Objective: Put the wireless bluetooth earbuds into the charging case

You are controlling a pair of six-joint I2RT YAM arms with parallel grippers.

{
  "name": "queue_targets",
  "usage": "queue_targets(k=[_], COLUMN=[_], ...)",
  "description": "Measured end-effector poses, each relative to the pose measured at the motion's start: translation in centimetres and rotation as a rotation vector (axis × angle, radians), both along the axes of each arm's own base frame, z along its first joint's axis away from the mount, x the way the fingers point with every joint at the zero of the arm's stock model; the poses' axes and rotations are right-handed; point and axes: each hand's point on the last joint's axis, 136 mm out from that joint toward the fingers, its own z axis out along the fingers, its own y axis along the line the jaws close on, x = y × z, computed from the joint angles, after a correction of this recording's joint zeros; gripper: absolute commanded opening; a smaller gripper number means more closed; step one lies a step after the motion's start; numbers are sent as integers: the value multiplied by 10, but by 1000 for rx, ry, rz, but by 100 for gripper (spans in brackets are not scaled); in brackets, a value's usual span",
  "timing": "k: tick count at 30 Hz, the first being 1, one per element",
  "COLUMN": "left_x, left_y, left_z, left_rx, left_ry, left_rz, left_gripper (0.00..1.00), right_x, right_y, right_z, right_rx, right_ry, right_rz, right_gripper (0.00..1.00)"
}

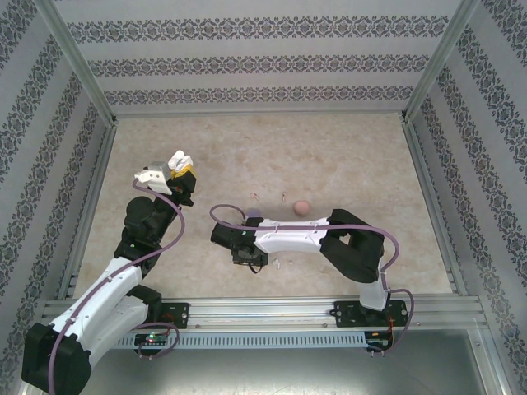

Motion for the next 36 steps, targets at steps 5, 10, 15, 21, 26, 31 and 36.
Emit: queue_targets(k=[5,10,15,21,26,31,36], left_x=[1,2,1,1,1,3,4], left_y=[-1,-2,-3,-3,-3,-4,-5], left_z=[-2,-4,-4,-4,-4,-8,-9], left_rx=[0,2,2,2,2,6,7], left_ry=[7,12,12,12,13,24,27], left_rz=[-1,-9,-12,-15,-16,-19,-19], left_gripper=[0,0,0,0,0,0,0], right_x=[0,0,0,0,0,0,-2], right_y=[-2,-1,-1,-1,-1,0,2], right_z=[0,-1,-1,-2,-2,-1,-1], right_rx=[-11,-17,-24,-39,-48,-43,-39], right_ry=[3,6,13,22,26,26,24], right_rz=[-2,-9,-37,-63,-74,-82,-78], right_gripper=[39,39,39,35,35,40,40])
